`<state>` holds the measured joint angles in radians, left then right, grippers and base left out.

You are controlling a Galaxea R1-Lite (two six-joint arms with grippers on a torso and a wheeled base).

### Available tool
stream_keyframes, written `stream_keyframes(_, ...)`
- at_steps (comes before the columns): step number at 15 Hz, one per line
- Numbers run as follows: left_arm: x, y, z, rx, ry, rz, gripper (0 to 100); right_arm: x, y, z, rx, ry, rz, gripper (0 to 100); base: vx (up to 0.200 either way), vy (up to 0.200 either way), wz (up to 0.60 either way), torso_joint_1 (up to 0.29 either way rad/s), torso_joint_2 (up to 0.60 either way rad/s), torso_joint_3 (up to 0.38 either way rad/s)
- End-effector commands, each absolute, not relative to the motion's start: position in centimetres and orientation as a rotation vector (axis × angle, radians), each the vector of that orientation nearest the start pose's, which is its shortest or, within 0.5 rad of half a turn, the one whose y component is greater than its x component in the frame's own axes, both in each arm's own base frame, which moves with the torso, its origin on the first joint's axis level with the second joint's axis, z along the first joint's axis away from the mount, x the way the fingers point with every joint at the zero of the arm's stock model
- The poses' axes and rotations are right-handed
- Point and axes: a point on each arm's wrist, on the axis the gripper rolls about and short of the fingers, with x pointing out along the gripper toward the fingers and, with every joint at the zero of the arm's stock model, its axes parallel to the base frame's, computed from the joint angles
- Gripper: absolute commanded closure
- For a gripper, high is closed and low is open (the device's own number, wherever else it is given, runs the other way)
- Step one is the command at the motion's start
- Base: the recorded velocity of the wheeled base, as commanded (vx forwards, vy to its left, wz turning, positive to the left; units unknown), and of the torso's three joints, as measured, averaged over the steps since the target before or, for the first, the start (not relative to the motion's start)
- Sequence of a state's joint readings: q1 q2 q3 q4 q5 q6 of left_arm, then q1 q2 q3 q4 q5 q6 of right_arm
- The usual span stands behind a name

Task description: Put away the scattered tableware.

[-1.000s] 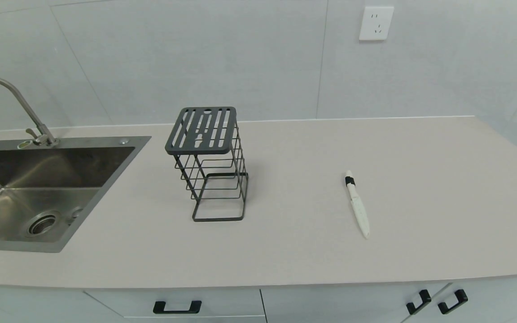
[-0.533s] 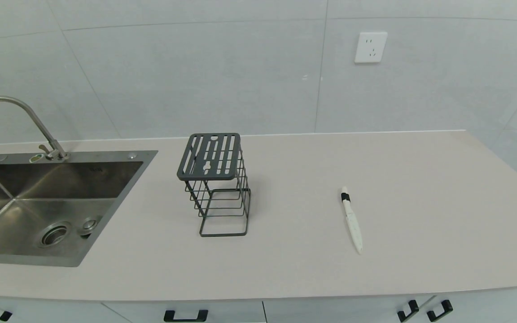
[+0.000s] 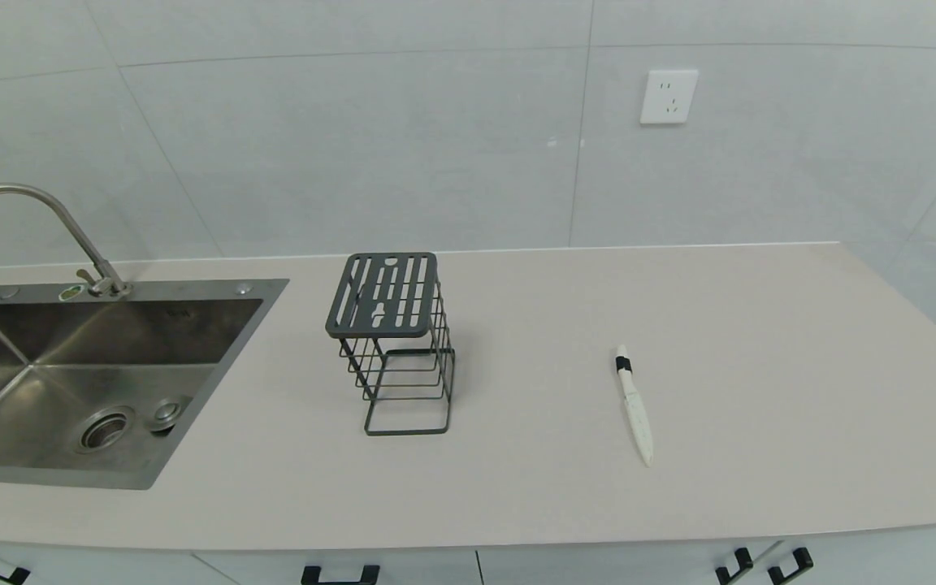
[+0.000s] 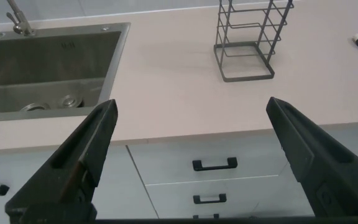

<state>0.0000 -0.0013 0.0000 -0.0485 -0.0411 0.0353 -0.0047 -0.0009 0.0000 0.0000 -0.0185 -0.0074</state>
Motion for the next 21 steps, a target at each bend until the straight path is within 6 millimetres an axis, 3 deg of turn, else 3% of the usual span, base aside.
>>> stream_keyframes(1,-2.29,-0.09,8.05,0.036,-0.05,-0.041,0,-2.28,-0.03,7.55,-0.008,0.0,-0.023,0,0.0,0.0,0.0,0.0,0.0,0.0)
stream_keyframes(5,-2.29,-0.09,8.05,0.036,-0.05,-0.041,0,-2.28,-0.03,7.55,-0.006,0.0,-0.023,0,0.0,0.0,0.0,0.056,0.0,0.055)
stream_keyframes(14,-2.3,-0.1,8.07,0.023,-0.051,-0.045,0,-2.28,-0.03,7.55,-0.005,0.0,-0.025,0,0.0,0.0,0.0,0.259,-0.03,0.216)
stream_keyframes(21,-2.3,-0.11,8.08,0.027,-0.053,-0.047,0,-2.27,-0.02,7.57,-0.032,0.0,-0.02,0,0.0,0.0,0.0,0.019,0.0,0.013)
